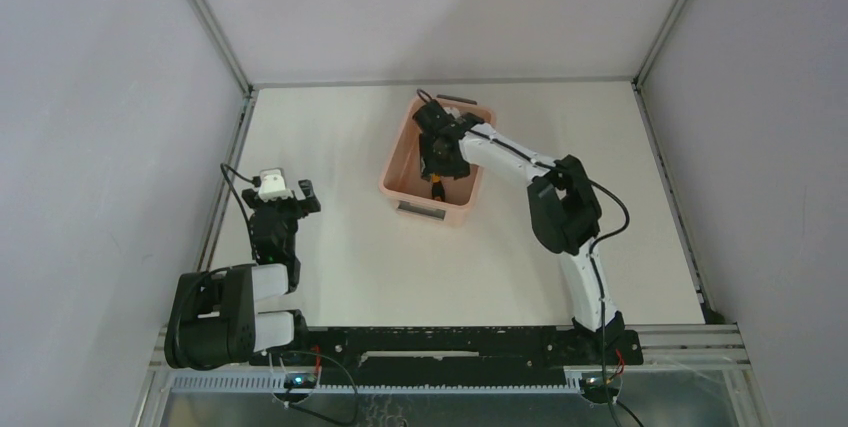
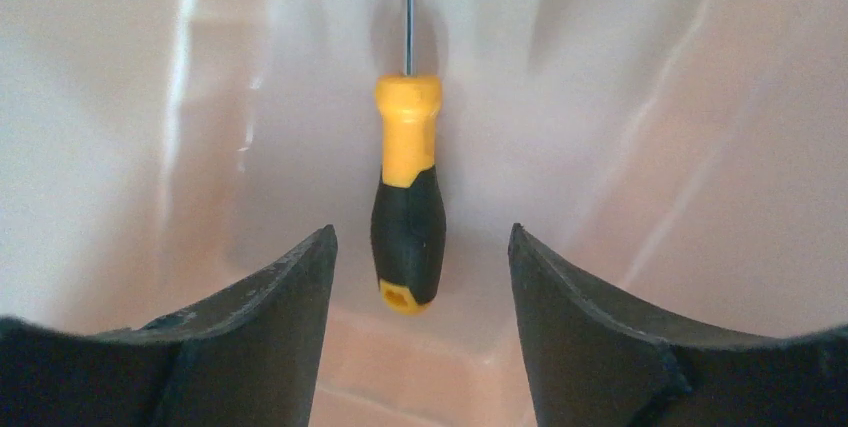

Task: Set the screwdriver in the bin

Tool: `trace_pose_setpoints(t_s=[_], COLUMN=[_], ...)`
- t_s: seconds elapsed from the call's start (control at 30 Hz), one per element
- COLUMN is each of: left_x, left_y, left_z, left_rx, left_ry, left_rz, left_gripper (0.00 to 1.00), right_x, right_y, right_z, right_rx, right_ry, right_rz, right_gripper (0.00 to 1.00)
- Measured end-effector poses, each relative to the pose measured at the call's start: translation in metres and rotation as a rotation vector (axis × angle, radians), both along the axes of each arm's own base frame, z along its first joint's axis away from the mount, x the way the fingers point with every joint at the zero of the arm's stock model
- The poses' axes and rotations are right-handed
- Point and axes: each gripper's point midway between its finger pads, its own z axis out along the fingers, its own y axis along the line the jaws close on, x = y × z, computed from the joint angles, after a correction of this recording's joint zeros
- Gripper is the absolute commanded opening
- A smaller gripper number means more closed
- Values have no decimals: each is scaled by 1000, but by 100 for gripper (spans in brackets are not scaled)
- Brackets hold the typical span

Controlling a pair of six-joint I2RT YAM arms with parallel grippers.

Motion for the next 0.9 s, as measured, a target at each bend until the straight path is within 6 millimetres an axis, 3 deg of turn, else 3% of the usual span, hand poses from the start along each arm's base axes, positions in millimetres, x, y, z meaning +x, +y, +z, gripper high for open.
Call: trace_pose_setpoints(t_s=[0.07, 0.27, 0.4, 0.47, 0.57, 0.77, 0.9], left_x=[0, 0, 0, 0, 0, 0, 0], left_y=[0, 0, 0, 0, 0, 0, 0], left_z=[0, 0, 0, 0, 0, 0, 0], left_rx=[0, 0, 0, 0, 0, 0, 0], left_ry=[0, 0, 0, 0, 0, 0, 0], left_rz=[0, 0, 0, 0, 0, 0, 0], left_gripper=[100, 100, 100, 100, 100, 100, 100], right_x=[5, 11, 8, 4, 0, -22, -43], right_y=[-1, -19, -57, -84, -140, -259, -303], right_z=[24, 134, 207, 225, 229, 193, 192], right_rx=[13, 63, 76, 64, 16, -92, -103], right_ry=[-50, -279, -444, -492, -510, -435, -432], right_rz=[7, 18, -30, -72, -170, -399, -488], right_gripper=[98, 100, 100, 100, 100, 100, 100])
